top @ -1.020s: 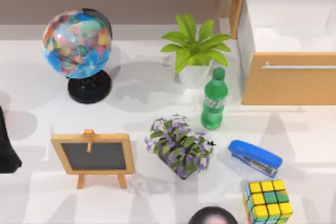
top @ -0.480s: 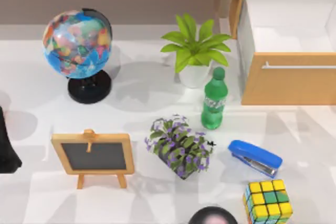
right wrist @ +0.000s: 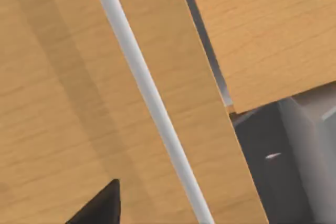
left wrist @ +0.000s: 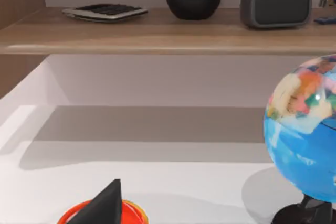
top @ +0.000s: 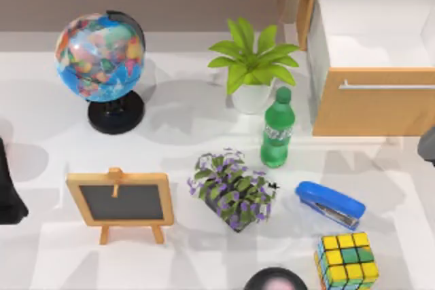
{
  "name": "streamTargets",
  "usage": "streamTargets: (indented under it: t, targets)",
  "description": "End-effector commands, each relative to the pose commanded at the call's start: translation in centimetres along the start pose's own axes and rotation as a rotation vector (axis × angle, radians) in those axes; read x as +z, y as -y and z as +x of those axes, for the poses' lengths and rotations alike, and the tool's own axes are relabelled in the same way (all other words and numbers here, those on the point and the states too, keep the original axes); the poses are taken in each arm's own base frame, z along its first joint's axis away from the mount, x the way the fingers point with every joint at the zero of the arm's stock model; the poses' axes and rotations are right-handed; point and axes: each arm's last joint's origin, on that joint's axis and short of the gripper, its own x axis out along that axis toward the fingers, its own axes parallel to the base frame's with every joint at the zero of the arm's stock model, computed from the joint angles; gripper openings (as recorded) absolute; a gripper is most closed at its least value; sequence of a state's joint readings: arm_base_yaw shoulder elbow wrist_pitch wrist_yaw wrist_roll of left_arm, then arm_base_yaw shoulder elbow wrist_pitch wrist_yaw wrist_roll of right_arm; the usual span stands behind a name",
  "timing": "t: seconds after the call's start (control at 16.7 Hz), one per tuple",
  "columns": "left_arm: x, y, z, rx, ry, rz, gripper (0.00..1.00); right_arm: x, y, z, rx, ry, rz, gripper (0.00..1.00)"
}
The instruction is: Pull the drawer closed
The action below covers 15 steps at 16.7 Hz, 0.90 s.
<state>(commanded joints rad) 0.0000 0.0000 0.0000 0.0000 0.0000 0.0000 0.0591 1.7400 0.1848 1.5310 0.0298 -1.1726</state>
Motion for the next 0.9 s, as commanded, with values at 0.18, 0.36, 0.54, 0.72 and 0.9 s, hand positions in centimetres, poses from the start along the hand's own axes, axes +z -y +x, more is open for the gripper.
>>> streamTargets:
  t: [0.18,0.36,0.54,0.72,0.9]
  targets:
    - [0.0,0.0,0.0,0.000,0.000,0.000,1.00,2.0,-2.1,0.0,-0.018,-0.031,-0.201,1.00]
    - [0.0,0.0,0.0,0.000,0.000,0.000,1.00,3.6,-3.6,-0.1,-0.030,-0.052,-0.330,1.00]
    - [0.0,0.0,0.0,0.000,0.000,0.000,1.00,4.5,-4.4,-0.1,-0.035,-0.052,-0.381,1.00]
    - [0.0,0.0,0.0,0.000,0.000,0.000,1.00,4.5,-4.4,-0.1,-0.035,-0.052,-0.381,1.00]
    - [0.0,0.0,0.0,0.000,0.000,0.000,1.00,4.4,-4.3,0.2,-0.033,-0.053,-0.381,1.00]
